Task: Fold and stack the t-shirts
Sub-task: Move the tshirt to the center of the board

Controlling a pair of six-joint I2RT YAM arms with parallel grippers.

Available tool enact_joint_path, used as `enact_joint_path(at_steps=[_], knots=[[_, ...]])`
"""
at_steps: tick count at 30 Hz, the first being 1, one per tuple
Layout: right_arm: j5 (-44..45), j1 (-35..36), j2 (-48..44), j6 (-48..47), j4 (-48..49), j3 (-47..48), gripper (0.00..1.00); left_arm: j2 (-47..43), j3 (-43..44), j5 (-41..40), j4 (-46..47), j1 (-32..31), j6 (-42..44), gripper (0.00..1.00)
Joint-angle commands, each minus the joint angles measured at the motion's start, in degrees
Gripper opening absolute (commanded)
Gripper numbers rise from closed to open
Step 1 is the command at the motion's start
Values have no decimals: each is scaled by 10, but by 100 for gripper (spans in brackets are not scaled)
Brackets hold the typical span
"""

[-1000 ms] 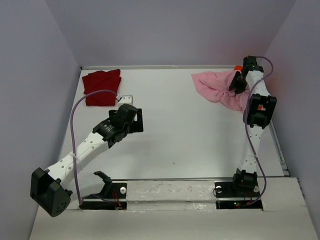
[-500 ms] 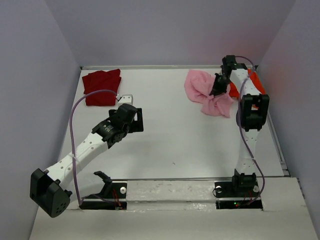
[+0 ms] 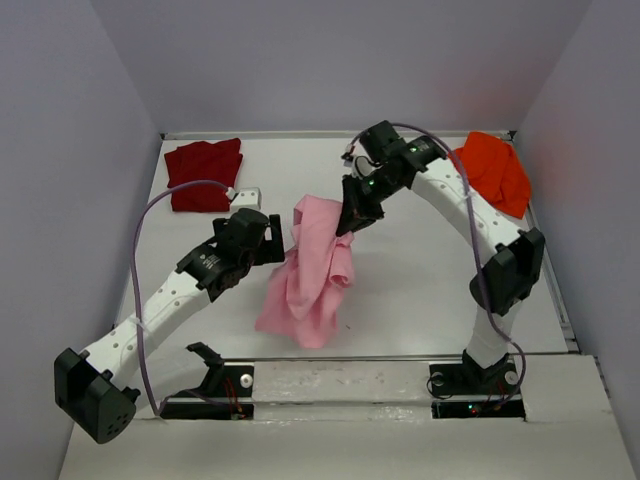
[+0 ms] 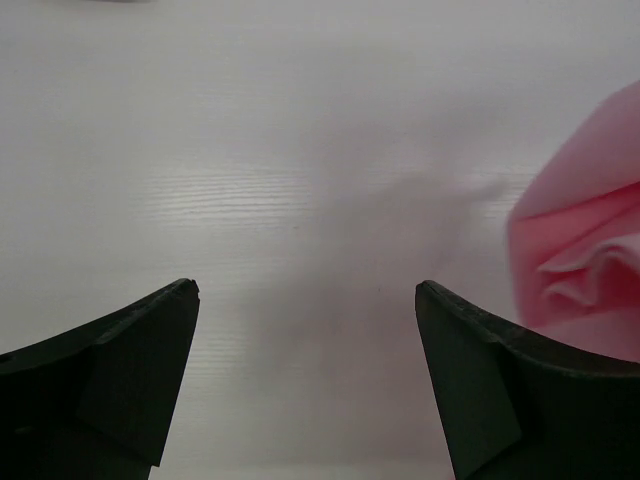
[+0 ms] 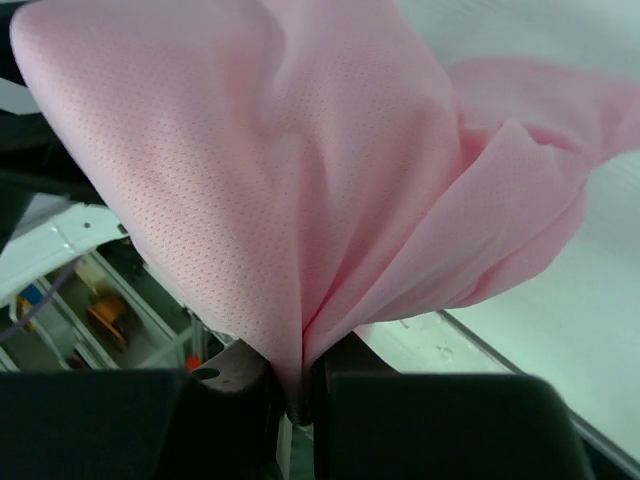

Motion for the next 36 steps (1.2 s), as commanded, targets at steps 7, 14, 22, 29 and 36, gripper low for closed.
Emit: enact_joint_path(at_steps=[7, 14, 22, 29, 36], knots=[[-28, -37, -172, 66, 59, -209, 0, -19, 6, -11, 11, -4, 1, 99], [99, -37, -163, 48, 18, -181, 0, -26, 6, -9, 11, -3, 2, 99], [1, -27, -134, 68, 45, -143, 0, -26, 6, -18, 11, -3, 1, 99], [-97, -27, -88, 80, 23, 16, 0, -37, 2, -23, 16, -3, -1, 99], [-128, -27, -66, 94, -6, 75, 0, -51, -6, -34, 23, -3, -5, 99]])
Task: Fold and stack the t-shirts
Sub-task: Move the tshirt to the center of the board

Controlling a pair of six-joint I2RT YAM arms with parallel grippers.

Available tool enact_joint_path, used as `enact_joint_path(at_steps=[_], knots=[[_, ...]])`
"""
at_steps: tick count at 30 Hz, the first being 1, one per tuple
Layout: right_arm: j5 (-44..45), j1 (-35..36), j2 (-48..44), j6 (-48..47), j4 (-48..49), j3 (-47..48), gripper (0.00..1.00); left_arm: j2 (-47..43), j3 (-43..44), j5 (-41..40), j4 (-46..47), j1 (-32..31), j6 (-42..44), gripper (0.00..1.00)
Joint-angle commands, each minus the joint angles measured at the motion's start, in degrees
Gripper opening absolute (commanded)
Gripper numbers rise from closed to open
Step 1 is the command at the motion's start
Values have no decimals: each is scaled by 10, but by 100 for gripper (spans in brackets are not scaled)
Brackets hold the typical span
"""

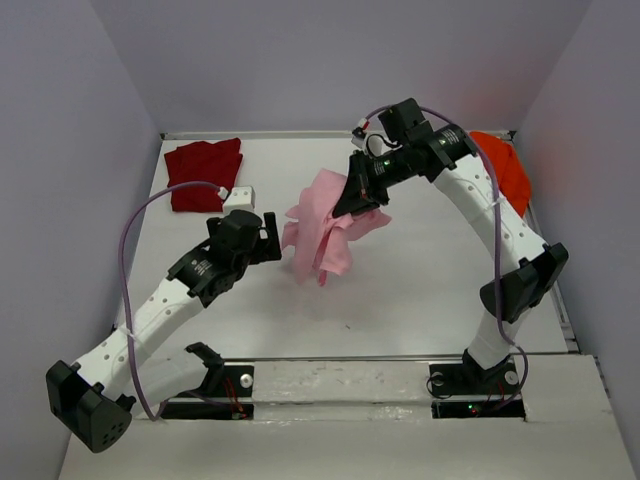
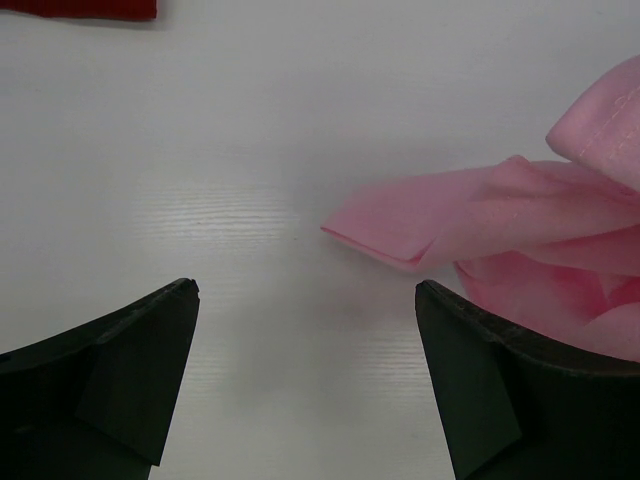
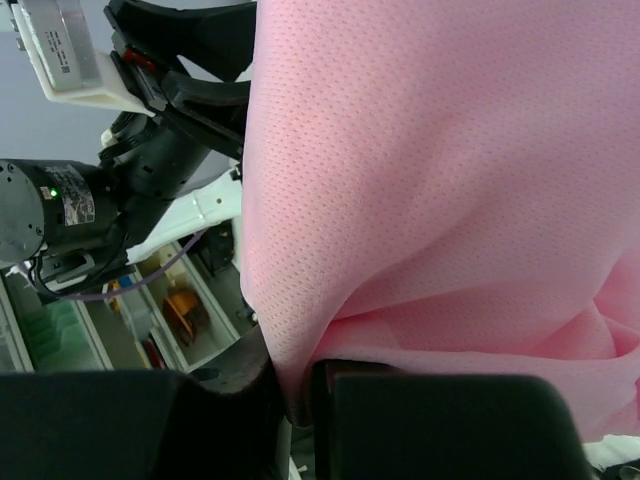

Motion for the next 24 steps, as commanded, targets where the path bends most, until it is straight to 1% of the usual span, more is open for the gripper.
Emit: enact_joint_path(at_steps=[1, 2, 3, 4, 6, 7, 9, 11, 13, 14, 15, 16, 17, 19, 20, 21, 22, 24], knots=[[-32, 3, -1, 6, -20, 9, 7, -19, -6, -24, 21, -3, -5, 99], [-26, 3, -8, 5, -19, -5, 24, -19, -6, -24, 21, -3, -5, 99], [-13, 3, -11, 4, -21, -19, 39, -20, -6, -25, 21, -4, -5, 99], [16, 3, -16, -4, -27, -46, 66, -20, -5, -25, 20, -4, -5, 99], [42, 3, -28, -12, -26, -77, 89, -22, -6, -24, 21, -3, -5, 99], [55, 3, -31, -23, -21, -110, 96, -22, -6, -24, 22, -4, -4, 99], [64, 3, -34, -30, -15, -138, 99, -21, -6, -22, 23, -4, -3, 99], [98, 3, -34, -37, -12, -159, 100, -20, -6, -22, 22, -4, -1, 99], [131, 3, -29, -46, -21, -162, 100, -20, -6, -19, 23, -3, 0, 99], [143, 3, -27, -55, -42, -164, 100, -19, -7, -12, 26, -3, 3, 99], [162, 3, -26, -60, -54, -169, 100, -18, -8, -5, 29, -4, 7, 99], [211, 3, -30, -70, -72, -177, 100, -17, -8, 2, 31, -3, 10, 99], [232, 3, -36, -71, -73, -209, 100, -13, -10, 27, 42, -4, 22, 99], [256, 3, -61, -80, -54, -256, 100, -3, -11, 48, 49, -4, 29, 99], [250, 3, -67, -83, -23, -278, 100, 14, -8, 56, 51, -3, 32, 99], [239, 3, -74, -84, -3, -322, 99, 24, -2, 81, 52, -2, 44, 99], [222, 3, -88, -74, 38, -343, 99, 36, 2, 89, 49, -2, 45, 99], [212, 3, -103, -59, 80, -383, 98, 71, 9, 112, 52, -2, 50, 99]])
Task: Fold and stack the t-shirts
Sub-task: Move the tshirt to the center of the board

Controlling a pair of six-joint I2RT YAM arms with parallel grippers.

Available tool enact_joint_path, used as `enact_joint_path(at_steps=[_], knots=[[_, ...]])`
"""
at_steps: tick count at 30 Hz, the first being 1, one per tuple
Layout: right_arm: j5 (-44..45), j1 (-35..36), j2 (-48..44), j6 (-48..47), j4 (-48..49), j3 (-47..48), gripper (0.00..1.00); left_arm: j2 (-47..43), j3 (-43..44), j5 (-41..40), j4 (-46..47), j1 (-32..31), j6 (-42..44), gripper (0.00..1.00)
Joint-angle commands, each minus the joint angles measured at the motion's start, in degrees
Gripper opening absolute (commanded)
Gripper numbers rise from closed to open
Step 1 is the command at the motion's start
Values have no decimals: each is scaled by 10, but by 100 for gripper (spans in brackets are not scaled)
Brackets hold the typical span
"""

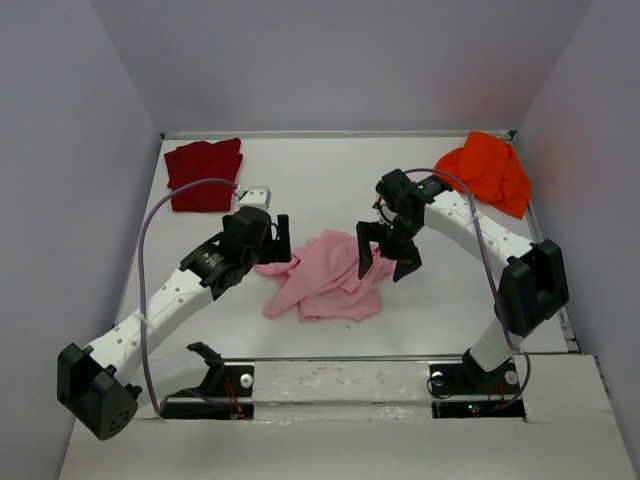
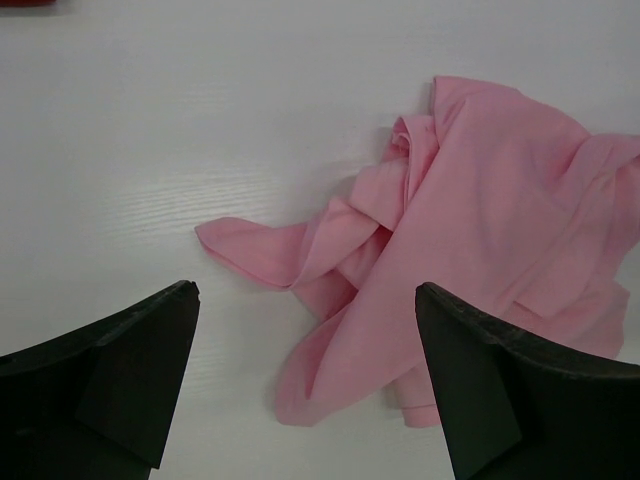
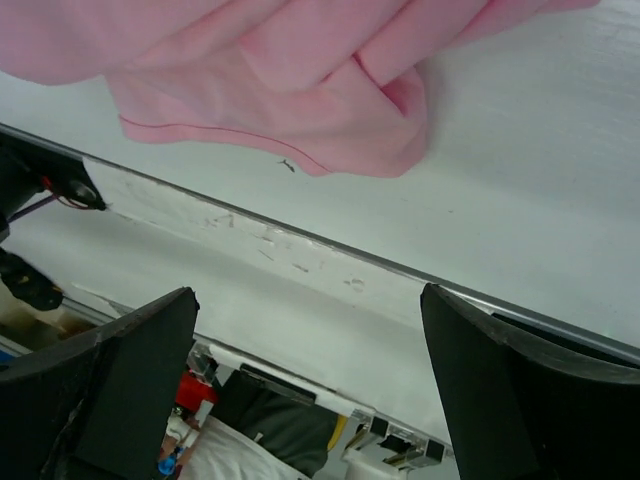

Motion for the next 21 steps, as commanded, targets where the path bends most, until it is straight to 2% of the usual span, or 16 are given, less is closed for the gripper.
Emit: enact_joint_path(at_steps=[1, 4, 11, 21], knots=[[-8, 3, -51, 14, 120, -92, 97, 58, 21, 62, 21, 0, 32, 99], [-42, 3, -81, 55, 193, -155, 93, 114, 46, 98, 19, 16, 42, 99], [-43, 3, -85, 98, 265, -191, 94, 205, 76, 188, 37, 70, 46, 99], [-50, 3, -46, 97, 390, -271, 93, 264, 97, 224, 42, 118, 78, 99]])
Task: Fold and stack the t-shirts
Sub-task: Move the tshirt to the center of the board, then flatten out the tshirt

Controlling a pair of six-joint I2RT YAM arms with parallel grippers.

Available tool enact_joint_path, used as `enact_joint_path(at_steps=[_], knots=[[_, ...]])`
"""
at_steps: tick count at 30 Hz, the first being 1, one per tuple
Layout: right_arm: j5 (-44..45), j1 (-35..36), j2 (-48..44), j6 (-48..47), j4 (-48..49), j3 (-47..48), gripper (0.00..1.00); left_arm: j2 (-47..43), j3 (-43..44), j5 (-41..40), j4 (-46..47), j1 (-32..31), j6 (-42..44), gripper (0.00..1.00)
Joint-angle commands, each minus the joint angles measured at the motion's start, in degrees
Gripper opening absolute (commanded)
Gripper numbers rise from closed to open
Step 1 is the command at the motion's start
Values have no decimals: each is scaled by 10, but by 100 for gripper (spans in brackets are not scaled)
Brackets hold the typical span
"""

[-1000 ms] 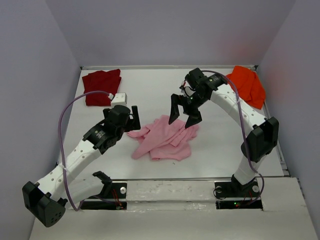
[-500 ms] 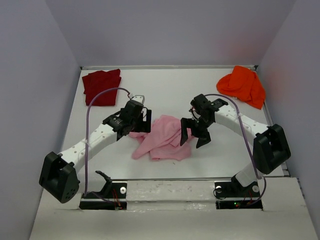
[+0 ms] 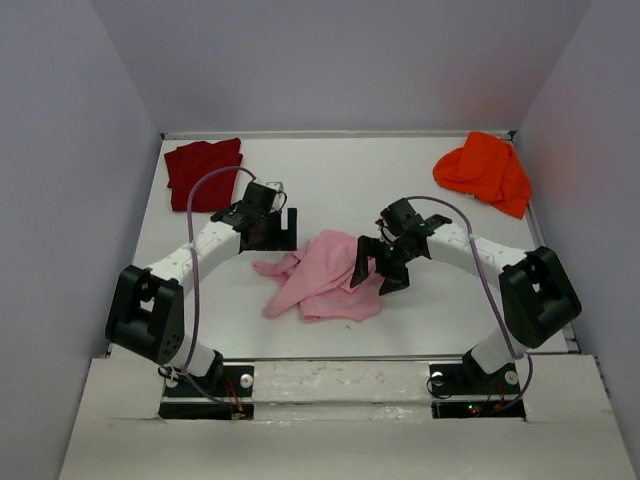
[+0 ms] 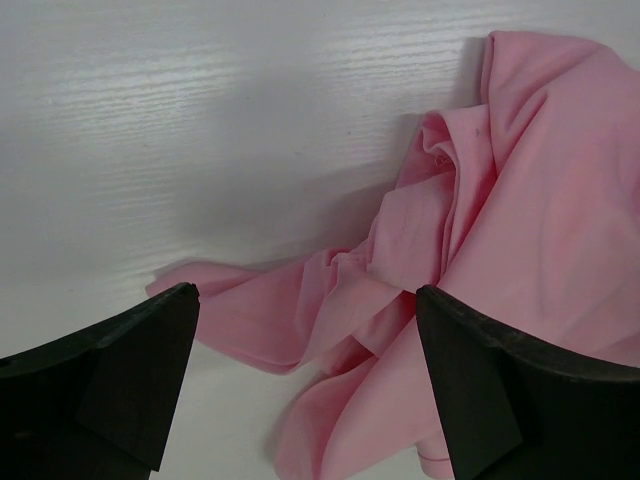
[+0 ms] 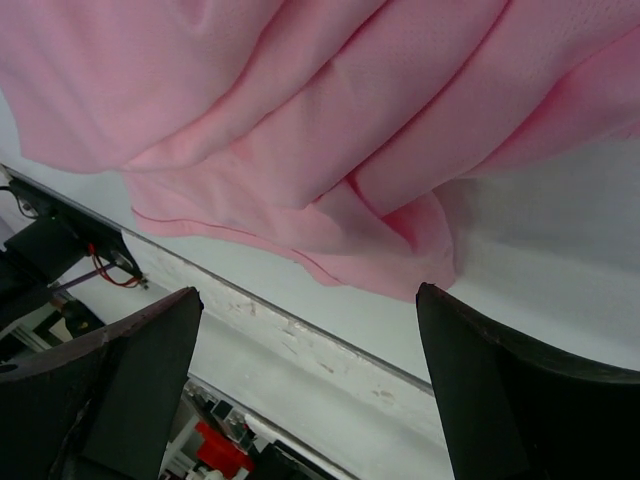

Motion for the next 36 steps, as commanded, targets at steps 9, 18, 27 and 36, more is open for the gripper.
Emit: enact_joint_path(at_steps=[9, 18, 27, 36], knots=[[-30, -21, 72, -17, 152, -29, 81, 46, 25, 88, 19, 20, 15, 99], [-36, -21, 71, -5, 152, -34, 0, 54, 55, 113, -23, 20, 16, 99], [-40, -21, 59, -6, 152, -42, 0, 87, 104, 119, -103, 19, 17, 84], [-43, -21, 53, -9, 147, -37, 0, 137, 115, 109, -142, 3, 26, 94]])
